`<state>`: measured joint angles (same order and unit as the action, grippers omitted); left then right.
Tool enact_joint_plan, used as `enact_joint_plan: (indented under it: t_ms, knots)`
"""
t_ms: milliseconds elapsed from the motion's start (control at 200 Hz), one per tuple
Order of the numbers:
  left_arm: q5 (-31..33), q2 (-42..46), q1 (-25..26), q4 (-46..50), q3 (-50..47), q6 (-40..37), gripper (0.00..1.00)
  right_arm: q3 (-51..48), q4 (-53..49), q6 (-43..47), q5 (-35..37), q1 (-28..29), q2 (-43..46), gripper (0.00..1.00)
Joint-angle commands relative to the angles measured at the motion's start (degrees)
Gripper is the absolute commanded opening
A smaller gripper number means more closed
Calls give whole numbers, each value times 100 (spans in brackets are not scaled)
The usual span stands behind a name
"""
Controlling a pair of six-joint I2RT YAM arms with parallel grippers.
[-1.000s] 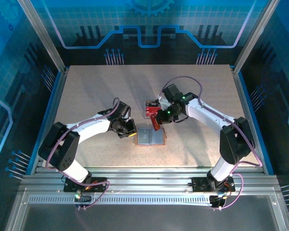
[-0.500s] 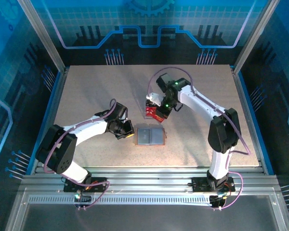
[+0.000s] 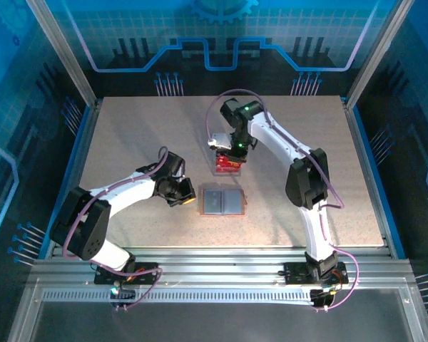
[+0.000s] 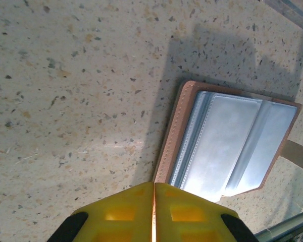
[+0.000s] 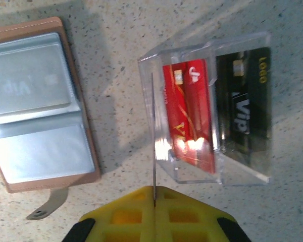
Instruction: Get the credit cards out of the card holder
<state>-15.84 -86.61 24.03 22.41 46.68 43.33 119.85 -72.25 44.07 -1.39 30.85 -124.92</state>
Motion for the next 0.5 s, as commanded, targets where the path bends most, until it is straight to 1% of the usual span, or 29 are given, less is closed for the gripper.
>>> enact_joint_plan:
  t_ms: [0,210,390,410,495]
  knots:
    - [-18,97,-70,158,-40,-114,10,493,-475,379,133,-71,-325,0]
    - [-32,65,-128,204,-25,-143,9,971,-684,557,139,-88,-715,0]
    - [-25,102,-171,231,-77,-150,10,1055,-676,593,86,-81,-806,0]
    - [-25,117,-179,235,-86,-157,10,1058,-675,594,71,-79,-952,0]
    - [-36,126,-197,242,-96,-159,9,1054,-683,594,23,-59,-1033,0]
